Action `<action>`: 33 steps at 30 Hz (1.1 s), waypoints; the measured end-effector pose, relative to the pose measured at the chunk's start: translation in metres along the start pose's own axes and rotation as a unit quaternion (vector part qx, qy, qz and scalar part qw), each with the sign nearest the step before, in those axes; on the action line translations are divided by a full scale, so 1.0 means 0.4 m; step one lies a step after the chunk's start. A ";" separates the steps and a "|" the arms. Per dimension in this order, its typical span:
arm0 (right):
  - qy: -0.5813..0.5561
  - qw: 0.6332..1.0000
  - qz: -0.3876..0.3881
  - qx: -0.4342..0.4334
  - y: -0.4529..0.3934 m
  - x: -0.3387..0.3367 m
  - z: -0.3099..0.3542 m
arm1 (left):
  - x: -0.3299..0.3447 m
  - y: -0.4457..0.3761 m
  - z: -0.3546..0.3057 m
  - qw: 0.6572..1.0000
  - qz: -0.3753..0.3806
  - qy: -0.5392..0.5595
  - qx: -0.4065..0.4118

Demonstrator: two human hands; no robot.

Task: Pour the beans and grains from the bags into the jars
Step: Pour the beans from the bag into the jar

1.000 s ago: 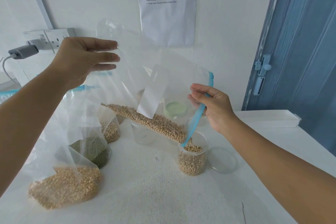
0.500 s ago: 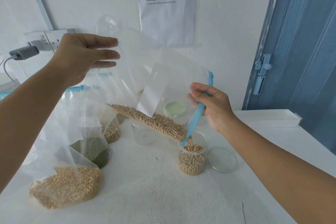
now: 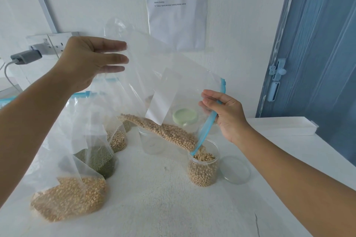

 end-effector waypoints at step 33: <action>0.014 1.000 -0.017 -0.019 -0.006 -0.003 0.013 | -0.001 0.000 -0.011 1.000 0.003 0.001 0.000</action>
Point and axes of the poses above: each hand's wrist, its own y-axis away from the middle knuckle, its own x-axis out of the palm, z = x × y, the point moved 9 cm from there along -y, towards the middle knuckle, and after that the axes turned 8 degrees about -y, right-handed, at the moved point
